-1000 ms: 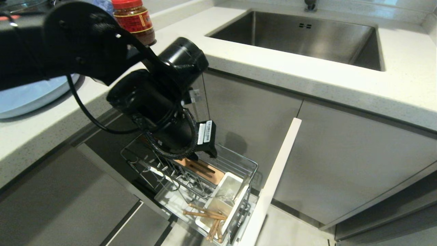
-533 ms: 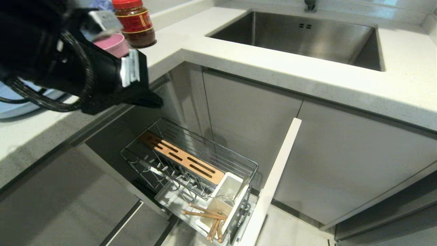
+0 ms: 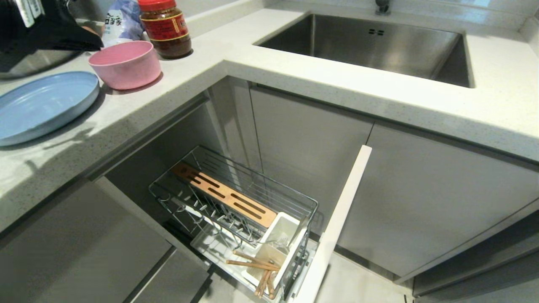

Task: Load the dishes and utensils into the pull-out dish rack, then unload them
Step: Pick up the bowl and place it in the cupboard

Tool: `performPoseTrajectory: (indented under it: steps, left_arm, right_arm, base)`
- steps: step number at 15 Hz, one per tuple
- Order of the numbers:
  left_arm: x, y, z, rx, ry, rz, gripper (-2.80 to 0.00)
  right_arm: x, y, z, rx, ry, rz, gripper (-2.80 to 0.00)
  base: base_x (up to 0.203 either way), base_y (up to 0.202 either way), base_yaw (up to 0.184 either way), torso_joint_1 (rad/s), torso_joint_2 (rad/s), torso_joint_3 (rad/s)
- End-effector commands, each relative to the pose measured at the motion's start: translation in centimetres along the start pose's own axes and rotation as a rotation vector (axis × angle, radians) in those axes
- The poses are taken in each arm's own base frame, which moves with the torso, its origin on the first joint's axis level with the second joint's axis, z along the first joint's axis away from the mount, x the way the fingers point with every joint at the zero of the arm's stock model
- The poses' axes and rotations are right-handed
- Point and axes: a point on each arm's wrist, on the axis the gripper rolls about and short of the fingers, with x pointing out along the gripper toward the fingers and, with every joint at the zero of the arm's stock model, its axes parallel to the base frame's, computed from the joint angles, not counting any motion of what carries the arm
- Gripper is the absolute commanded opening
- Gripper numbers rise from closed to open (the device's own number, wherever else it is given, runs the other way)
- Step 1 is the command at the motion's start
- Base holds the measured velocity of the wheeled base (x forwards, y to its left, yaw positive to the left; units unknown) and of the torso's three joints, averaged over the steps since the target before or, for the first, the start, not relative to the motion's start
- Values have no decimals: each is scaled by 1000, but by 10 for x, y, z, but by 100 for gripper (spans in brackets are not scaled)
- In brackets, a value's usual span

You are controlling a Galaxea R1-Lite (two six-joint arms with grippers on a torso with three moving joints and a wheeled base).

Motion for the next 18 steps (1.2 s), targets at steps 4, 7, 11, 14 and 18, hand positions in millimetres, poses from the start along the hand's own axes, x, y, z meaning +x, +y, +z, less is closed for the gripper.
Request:
performPoseTrajectory:
  steps: [4,7,11,14,18]
  left_arm:
    - [18,9,9,31,-121,44,-280]
    - [49,14,10,48,-175,63,-280]
    - [77,13,7,52,-181,57,0]
    - [92,13,5,54,-171,56,0]
    - [111,12,1,57,-149,57,0]
  right_arm:
    - [0,0,0,1,-5,1,-280]
    - [0,0,0,1,-5,1,-280]
    - [0,0,0,1,-5,1,-280]
    - [0,0,0,1,-5,1,-280]
    - [0,0,0,1,-5,1,-280]
  base:
    - [0,0,0,0,0,0]
    - [0,0,0,0,0,0]
    - [0,0,0,0,0,0]
    - [0,0,0,0,0,0]
    - [0,0,0,0,0,0]
